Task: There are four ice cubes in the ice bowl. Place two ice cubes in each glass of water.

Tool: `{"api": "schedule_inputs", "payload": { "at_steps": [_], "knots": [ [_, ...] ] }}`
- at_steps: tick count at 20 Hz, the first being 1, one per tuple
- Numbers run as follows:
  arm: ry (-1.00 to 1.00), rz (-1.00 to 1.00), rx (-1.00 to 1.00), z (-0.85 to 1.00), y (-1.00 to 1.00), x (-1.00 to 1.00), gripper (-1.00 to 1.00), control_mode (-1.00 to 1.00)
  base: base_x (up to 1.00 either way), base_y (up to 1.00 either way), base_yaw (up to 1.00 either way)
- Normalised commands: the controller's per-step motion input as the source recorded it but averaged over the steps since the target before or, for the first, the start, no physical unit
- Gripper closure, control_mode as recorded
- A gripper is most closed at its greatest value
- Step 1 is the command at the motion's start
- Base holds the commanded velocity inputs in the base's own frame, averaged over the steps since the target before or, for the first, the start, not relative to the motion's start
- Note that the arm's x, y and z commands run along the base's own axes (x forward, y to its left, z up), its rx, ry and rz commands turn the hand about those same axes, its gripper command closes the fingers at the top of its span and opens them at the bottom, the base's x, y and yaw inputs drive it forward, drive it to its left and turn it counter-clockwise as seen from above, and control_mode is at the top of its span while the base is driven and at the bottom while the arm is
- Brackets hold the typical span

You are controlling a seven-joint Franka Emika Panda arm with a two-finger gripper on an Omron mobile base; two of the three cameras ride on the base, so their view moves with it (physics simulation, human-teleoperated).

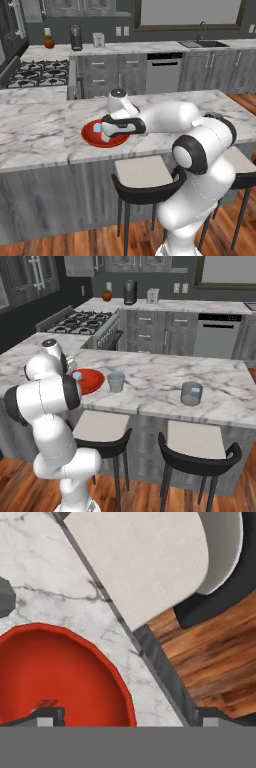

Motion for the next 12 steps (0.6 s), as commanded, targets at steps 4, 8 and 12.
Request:
{"api": "schedule_inputs", "payload": {
  "at_steps": [4, 8, 12],
  "knots": [
    [0.0, 0.04, -0.04, -0.04, -0.12, 0.56, -1.0, -1.0, 0.0, 0.0, 0.0],
    [-0.02, 0.0, 0.0, -0.12, -0.15, 0.34, -1.0, -1.0, 0.0, 0.0, 0.0],
    [-0.04, 0.0, 0.0, -0.26, -0.1, 0.14, -1.0, -1.0, 0.0, 0.0, 0.0]
  ]
}}
